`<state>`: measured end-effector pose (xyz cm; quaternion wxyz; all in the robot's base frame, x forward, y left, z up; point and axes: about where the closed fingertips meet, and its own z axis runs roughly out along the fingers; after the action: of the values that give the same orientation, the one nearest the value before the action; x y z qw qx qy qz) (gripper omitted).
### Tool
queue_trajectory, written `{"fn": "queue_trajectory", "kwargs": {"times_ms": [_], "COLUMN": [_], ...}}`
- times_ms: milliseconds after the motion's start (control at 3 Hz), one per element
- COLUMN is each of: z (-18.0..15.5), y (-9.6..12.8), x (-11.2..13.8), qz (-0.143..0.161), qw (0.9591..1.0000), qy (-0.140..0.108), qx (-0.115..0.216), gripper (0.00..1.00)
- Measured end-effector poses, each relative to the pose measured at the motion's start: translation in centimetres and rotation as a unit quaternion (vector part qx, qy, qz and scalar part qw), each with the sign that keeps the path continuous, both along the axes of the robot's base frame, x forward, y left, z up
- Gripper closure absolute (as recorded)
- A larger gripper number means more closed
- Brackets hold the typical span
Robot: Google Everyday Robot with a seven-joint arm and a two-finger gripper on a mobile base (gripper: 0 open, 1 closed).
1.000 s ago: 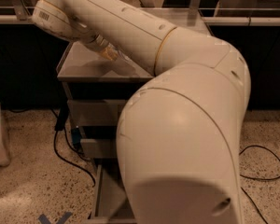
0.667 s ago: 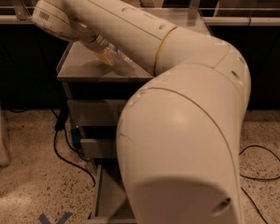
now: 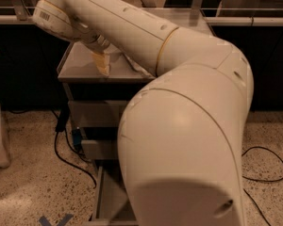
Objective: Pick blue plastic bottle from bottom drawer and place on counter
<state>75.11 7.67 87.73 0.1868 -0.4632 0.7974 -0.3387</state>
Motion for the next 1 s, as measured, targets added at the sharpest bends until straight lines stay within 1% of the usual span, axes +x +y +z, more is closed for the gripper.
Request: {"fn": "queue_trajectory", "kwargs": {"times_ms": [333, 667, 1000], "z": [0.7, 9.2, 18.4], "y": [0.3, 0.3, -2.4], "x": [-0.1, -2.4, -7.6], "qz": [-0.014, -0.033, -0.089], "qw": [0.9999, 0.9946, 0.9649], "qy": [-0.003, -0.098, -0.245], "qx": [-0.005, -0.012, -0.031], "gripper": [0.0, 0.0, 0.0]}}
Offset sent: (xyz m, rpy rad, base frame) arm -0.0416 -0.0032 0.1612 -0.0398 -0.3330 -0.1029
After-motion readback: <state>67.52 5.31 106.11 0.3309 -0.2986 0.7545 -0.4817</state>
